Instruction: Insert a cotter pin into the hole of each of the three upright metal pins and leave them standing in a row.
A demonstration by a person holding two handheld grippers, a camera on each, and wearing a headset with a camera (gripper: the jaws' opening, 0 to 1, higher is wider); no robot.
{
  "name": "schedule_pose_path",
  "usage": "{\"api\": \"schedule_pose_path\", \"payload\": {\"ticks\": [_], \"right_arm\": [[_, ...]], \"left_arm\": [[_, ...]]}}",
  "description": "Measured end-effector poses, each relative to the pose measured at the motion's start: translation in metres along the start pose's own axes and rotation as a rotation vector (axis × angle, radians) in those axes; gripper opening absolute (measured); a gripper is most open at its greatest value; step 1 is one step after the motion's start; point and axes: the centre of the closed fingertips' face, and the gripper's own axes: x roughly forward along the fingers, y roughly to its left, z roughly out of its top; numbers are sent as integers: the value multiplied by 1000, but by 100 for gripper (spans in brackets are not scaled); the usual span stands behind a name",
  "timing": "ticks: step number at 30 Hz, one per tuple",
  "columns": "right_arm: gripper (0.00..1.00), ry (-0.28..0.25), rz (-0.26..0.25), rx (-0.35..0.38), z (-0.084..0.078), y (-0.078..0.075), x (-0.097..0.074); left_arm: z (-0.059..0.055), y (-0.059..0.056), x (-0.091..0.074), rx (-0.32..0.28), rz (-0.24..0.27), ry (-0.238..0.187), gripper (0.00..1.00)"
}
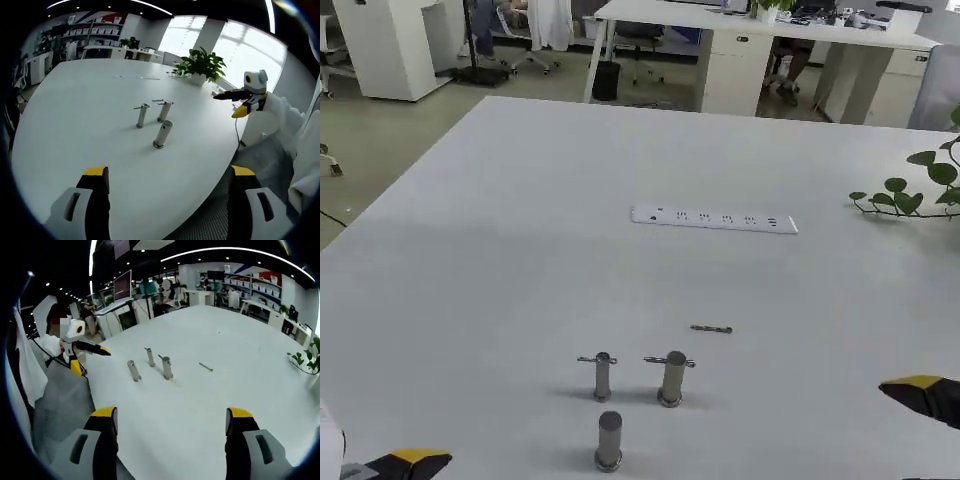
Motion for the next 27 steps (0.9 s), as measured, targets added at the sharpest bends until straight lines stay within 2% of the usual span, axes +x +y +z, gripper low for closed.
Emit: {"api": "schedule_pose_path", "payload": {"ticks": [5,7,12,13,17,20,27], "right_arm": [[85,42,6,-46,4,-18,8],[84,60,2,-68,7,-27,11],[76,102,-22,-131,13,-46,14],[76,125,-19,-161,17,-52,16],[70,145,-13,-217,29,-60,24],[65,172,11,-283,38,-65,35],[56,212,57,-370,56,-72,59]], "left_arm": [[0,-2,2,16,-15,14,99],[5,0,1,42,4,6,99],[10,-1,-3,59,2,4,97],[12,0,-6,64,7,-6,97],[14,3,-11,60,22,-17,95],[12,6,-14,53,39,-18,95],[12,8,-18,32,59,-33,95]]}}
